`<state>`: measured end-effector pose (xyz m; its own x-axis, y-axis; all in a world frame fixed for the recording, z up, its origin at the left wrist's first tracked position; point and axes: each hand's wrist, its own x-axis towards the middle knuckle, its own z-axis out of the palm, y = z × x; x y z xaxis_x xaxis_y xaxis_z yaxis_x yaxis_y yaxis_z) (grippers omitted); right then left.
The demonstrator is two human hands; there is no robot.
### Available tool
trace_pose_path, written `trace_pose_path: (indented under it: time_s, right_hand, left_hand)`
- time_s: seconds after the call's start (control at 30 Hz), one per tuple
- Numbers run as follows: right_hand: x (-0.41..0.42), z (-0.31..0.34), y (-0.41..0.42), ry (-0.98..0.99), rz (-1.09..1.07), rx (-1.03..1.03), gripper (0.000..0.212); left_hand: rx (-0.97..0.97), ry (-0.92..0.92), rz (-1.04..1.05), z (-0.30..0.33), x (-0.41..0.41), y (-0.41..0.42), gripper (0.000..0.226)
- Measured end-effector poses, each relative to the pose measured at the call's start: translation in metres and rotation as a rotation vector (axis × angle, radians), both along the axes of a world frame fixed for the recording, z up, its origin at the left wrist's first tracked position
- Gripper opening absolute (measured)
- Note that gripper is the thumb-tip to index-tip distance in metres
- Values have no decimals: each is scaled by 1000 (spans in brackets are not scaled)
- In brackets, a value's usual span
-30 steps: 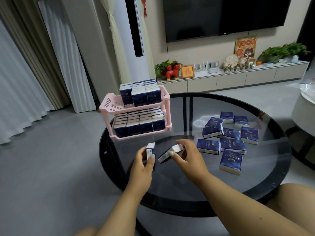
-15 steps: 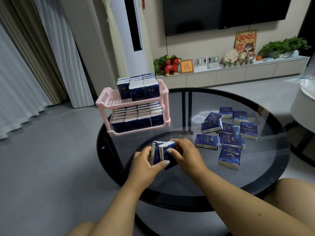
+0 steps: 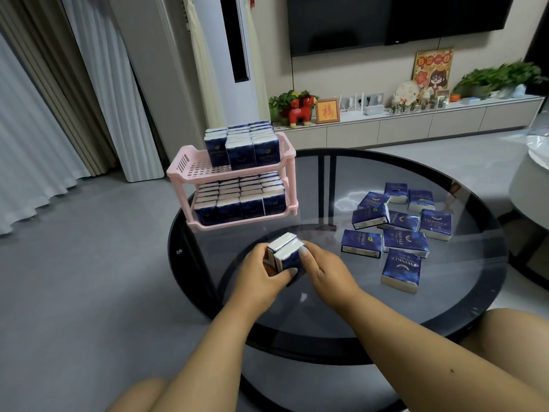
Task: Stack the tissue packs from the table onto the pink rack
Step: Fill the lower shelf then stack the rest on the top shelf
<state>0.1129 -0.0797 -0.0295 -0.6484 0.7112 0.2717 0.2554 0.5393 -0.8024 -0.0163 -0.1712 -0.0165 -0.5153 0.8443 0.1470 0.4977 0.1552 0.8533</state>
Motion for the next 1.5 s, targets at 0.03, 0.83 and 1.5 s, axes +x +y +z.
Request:
trace_pose_path:
  time_s: [0.03,0.83,1.5]
  right_hand:
    - [0,0,0,11,6,8,47]
    - [-18,2,14,-267,3,67,49]
    - [-45,-4,25,-433,-90,405,47]
  left_hand:
    - [-11,11,2,0,-2,0,41]
    - [-64,237,-8,63,-60,-13,44]
    - [-49,285,81,188,-194,46,46]
